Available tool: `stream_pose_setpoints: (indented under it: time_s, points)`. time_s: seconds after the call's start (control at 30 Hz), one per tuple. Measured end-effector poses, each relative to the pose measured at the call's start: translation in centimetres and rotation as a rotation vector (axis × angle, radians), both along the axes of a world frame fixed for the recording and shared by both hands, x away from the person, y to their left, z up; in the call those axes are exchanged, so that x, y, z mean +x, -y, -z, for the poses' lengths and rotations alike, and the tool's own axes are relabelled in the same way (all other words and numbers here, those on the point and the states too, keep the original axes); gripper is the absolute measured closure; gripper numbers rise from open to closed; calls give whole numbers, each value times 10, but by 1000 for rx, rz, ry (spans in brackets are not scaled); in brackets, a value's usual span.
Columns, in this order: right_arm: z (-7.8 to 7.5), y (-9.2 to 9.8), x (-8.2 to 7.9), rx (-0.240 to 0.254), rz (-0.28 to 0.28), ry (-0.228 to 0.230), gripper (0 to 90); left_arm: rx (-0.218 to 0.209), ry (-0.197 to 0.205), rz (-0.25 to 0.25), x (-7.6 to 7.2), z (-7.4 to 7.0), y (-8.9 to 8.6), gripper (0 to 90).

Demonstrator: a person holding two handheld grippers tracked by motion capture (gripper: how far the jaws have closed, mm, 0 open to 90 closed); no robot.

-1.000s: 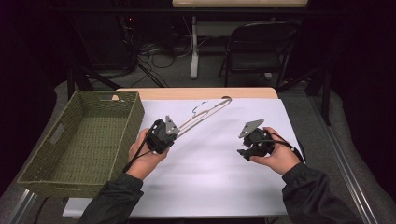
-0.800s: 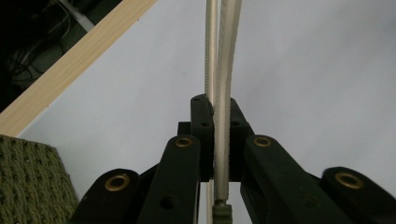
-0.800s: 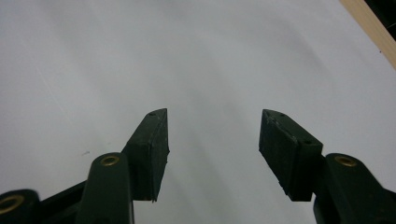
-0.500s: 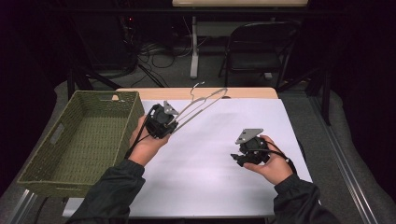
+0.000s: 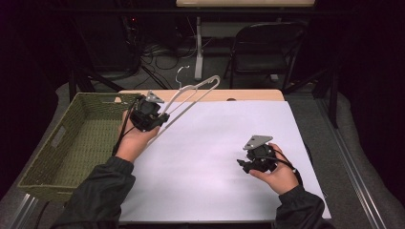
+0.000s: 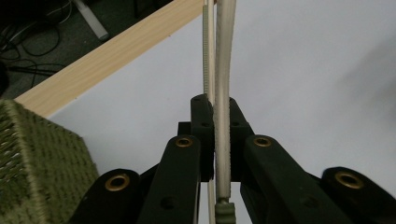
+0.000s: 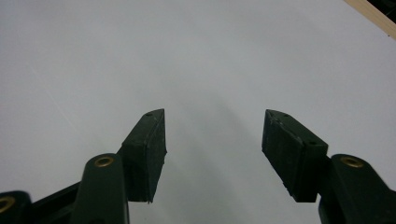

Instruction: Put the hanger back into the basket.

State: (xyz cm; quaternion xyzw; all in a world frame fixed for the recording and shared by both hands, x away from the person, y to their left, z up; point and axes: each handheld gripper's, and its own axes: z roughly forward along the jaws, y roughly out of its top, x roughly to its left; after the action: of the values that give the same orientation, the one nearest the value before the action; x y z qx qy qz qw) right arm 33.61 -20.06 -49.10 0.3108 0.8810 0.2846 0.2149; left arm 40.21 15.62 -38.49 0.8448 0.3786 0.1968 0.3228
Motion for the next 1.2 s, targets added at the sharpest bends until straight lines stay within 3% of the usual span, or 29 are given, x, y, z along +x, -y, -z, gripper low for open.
stream_pose_setpoints:
  time_s: [0.07,0.3,0.5,0.6,0.77,0.93,0.97,1.0,1.03,1.17,1.2]
  points:
    - [2,0,0,17,-2,9,397,2,8,-12,-2,-5,-7,874]
    - [5,0,-1,1,8,4,397,-6,30,-32,-7,-21,-25,874]
    - [5,1,-1,18,12,15,397,18,61,-31,-13,-33,-44,874]
    - [5,3,-1,11,20,11,397,28,70,-43,-17,-38,-62,874]
    - [7,3,0,23,18,18,397,29,70,-49,-20,-40,-84,874]
    - [8,3,0,22,23,12,397,35,66,-71,-26,-36,-122,874]
    - [8,4,0,18,25,11,397,35,66,-71,-26,-36,-122,874]
    - [9,4,0,23,24,12,397,24,67,-79,-29,-33,-135,874]
    - [8,5,0,5,29,-4,397,20,64,-82,-30,-32,-142,874]
    - [11,5,1,25,34,11,397,24,67,-90,-36,-28,-161,875]
    - [11,5,1,23,33,8,397,28,67,-89,-39,-26,-173,875]
